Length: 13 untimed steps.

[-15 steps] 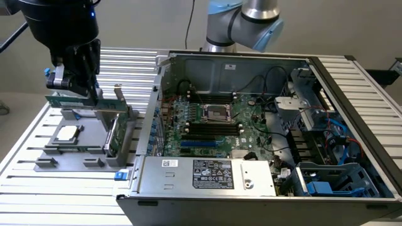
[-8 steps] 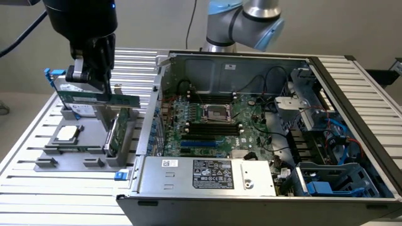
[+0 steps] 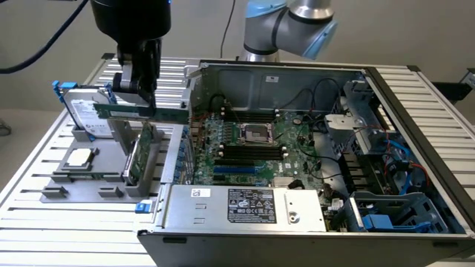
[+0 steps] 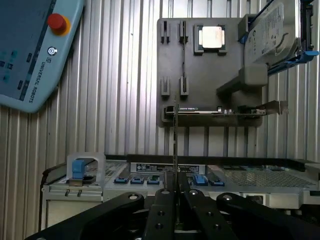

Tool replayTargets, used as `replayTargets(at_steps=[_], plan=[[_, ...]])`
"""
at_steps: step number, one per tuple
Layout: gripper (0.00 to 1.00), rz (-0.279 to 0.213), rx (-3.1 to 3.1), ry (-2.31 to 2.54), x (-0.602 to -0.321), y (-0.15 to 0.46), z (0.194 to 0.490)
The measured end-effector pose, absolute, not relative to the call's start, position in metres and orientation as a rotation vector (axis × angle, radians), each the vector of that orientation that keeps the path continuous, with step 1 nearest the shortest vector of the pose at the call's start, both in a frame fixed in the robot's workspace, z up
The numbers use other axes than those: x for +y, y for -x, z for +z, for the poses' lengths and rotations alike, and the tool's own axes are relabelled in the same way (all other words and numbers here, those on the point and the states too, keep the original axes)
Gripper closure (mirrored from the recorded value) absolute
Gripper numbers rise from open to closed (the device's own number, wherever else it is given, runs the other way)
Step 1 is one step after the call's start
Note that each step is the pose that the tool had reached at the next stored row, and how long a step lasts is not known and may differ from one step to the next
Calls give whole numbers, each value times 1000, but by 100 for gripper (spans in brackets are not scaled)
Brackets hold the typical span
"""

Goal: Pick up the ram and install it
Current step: 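Pick up the ram and move it above insertion slot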

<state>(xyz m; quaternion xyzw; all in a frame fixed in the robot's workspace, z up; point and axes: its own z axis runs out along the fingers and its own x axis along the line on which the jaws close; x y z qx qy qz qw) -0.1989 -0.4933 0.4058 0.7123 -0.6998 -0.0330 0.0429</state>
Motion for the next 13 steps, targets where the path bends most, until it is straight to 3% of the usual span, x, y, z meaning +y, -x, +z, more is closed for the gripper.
replayTargets(at_steps=[13], plan=[[87,-101,-2140,-2179,-490,140,406]])
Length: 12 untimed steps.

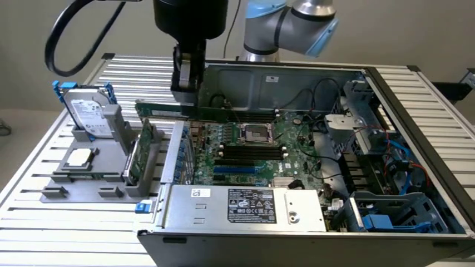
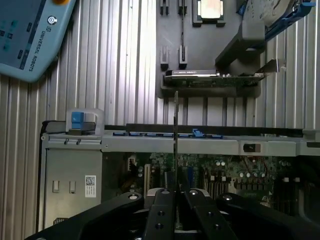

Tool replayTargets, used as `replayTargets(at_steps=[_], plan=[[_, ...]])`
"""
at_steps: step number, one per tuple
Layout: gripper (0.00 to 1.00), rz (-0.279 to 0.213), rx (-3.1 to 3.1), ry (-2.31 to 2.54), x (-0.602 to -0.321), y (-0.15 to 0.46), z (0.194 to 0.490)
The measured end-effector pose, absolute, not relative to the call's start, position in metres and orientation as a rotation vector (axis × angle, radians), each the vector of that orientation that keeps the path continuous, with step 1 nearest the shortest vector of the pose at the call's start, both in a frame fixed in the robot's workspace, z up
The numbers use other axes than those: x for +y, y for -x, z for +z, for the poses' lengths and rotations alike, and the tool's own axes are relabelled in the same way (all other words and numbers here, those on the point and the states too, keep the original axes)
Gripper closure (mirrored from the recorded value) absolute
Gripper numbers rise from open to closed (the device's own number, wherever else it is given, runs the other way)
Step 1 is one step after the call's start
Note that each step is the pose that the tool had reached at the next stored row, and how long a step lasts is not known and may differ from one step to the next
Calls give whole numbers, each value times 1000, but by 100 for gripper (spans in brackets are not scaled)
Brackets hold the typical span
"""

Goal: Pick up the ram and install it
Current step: 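Pick up the ram and move it above insertion slot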

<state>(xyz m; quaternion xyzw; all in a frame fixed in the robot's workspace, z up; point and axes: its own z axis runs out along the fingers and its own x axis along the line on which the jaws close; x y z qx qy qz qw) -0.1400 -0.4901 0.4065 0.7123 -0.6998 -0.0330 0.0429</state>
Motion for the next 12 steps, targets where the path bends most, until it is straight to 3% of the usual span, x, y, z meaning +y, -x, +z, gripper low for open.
replayTargets(at_steps=[12], plan=[[87,-101,-2140,-2179,-481,86,406]])
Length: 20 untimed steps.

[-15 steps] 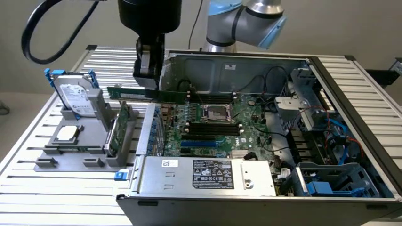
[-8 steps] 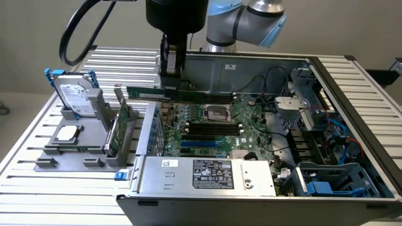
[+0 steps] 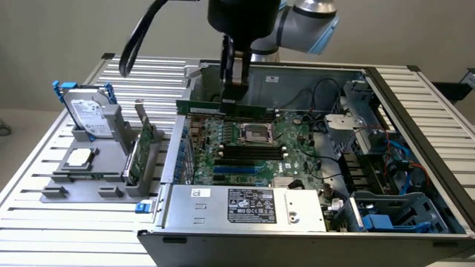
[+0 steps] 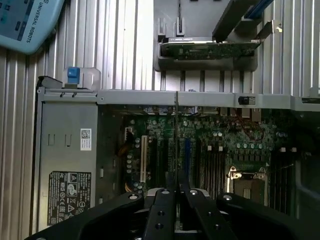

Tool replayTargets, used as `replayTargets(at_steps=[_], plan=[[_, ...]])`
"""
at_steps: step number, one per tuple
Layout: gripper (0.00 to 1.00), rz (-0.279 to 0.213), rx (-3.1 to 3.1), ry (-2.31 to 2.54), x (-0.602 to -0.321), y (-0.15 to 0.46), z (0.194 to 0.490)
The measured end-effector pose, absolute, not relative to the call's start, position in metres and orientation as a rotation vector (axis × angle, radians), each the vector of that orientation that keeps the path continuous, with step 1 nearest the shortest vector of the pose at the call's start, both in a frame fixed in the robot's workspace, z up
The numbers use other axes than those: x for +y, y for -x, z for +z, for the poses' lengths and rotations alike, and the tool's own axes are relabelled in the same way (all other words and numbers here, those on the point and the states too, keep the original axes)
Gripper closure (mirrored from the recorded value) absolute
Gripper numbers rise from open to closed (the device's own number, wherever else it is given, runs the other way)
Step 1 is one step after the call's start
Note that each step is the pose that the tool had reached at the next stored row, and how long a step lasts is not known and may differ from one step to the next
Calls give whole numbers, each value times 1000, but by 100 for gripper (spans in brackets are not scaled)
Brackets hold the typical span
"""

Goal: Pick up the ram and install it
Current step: 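Pick up the ram and move it above insertion slot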

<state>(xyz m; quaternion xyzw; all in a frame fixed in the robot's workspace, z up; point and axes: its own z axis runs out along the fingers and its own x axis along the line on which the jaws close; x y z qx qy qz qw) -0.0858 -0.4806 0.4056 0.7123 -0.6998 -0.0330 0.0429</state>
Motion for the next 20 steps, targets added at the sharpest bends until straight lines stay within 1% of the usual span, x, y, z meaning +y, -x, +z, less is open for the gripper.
replayTargets(at_steps=[12,20], plan=[[87,-101,-2140,-2179,-445,45,391],[87,-100,-2141,-2179,-428,22,383]])
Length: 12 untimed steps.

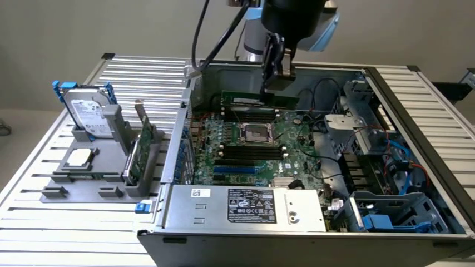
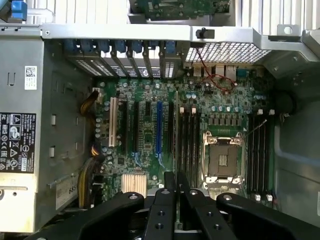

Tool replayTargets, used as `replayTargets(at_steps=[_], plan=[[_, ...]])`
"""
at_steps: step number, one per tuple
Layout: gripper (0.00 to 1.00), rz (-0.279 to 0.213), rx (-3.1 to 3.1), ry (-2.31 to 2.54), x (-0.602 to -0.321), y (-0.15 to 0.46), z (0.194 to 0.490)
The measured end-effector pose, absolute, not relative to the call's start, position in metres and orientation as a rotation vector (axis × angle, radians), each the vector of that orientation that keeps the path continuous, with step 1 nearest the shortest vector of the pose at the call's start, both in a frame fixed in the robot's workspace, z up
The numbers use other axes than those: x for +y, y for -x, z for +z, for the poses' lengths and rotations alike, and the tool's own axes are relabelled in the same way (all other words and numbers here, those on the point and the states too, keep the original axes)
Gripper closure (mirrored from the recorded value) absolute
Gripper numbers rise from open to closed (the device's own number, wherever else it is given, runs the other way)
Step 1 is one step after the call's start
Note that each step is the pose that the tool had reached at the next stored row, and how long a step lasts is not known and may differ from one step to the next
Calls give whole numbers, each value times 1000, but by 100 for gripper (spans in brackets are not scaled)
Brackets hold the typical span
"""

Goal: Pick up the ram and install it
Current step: 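Pick up the ram and move it above insertion slot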

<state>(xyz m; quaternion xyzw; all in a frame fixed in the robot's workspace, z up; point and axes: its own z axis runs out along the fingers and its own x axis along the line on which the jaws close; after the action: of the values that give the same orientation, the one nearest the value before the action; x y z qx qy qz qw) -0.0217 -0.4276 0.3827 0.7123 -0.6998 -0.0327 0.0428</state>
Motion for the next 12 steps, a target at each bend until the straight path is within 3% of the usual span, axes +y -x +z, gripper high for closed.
replayTargets(at_steps=[12], plan=[[87,-77,-2150,-2188,-404,17,372]])
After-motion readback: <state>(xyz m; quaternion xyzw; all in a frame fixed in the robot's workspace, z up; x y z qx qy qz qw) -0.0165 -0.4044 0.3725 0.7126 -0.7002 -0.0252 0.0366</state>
